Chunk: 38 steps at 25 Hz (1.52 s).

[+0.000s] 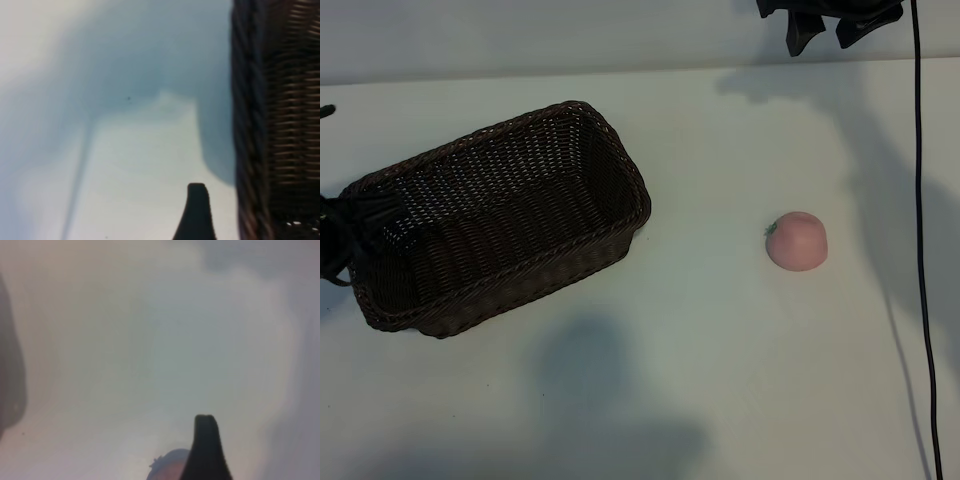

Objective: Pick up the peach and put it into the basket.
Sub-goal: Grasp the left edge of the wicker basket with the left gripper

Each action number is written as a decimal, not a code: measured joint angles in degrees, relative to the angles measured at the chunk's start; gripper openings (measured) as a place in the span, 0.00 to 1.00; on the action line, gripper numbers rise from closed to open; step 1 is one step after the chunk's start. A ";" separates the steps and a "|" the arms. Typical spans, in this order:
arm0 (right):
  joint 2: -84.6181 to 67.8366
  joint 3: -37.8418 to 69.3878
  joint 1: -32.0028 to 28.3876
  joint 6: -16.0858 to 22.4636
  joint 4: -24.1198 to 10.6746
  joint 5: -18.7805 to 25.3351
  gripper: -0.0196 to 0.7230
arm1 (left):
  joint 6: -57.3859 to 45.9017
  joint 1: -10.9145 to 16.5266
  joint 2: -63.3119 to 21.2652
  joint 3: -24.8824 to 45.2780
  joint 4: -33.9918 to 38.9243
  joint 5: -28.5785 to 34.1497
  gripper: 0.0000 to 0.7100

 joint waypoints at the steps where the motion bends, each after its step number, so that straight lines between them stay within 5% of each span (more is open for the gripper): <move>1: 0.00 0.00 0.00 0.00 0.00 0.00 0.73 | 0.00 0.50 0.00 0.42 0.00 -0.48 0.80; 15: 0.00 0.00 0.05 -0.04 0.07 0.00 0.72 | 4.82 2.36 8.13 2.14 -6.66 -11.70 0.80; 31: 0.00 0.00 0.05 -0.11 0.07 0.00 0.72 | 6.74 2.42 14.35 2.14 -8.21 -13.82 0.79; 38: 0.00 0.00 0.05 -0.18 0.07 0.00 0.72 | 6.85 2.48 14.78 2.14 -8.21 -14.07 0.59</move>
